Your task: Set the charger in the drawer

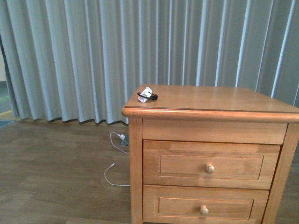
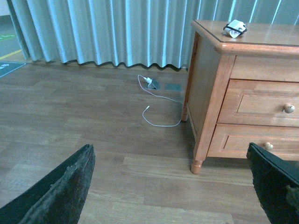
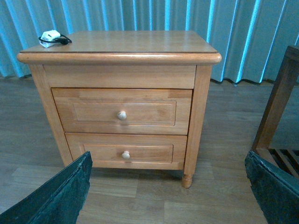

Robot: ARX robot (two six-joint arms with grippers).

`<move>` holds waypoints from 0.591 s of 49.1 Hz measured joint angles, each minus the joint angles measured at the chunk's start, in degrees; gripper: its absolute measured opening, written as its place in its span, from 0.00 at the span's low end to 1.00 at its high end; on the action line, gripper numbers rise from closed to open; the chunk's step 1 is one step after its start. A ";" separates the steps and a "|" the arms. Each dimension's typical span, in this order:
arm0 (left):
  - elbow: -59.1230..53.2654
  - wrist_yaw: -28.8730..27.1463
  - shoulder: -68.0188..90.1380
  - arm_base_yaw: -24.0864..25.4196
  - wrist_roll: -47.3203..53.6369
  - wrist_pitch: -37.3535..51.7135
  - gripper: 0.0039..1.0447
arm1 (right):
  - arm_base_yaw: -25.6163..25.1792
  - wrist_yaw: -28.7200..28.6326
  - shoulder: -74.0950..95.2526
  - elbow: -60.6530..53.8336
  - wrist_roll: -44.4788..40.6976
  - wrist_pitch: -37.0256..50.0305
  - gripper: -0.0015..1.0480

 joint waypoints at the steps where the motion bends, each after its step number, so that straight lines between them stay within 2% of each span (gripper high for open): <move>1: 0.00 0.00 0.00 0.00 0.00 0.02 0.95 | 0.00 0.00 0.00 0.00 0.00 0.00 0.92; 29: 0.00 0.00 0.00 0.00 0.00 0.00 0.95 | 0.00 0.00 0.00 0.00 0.00 0.00 0.92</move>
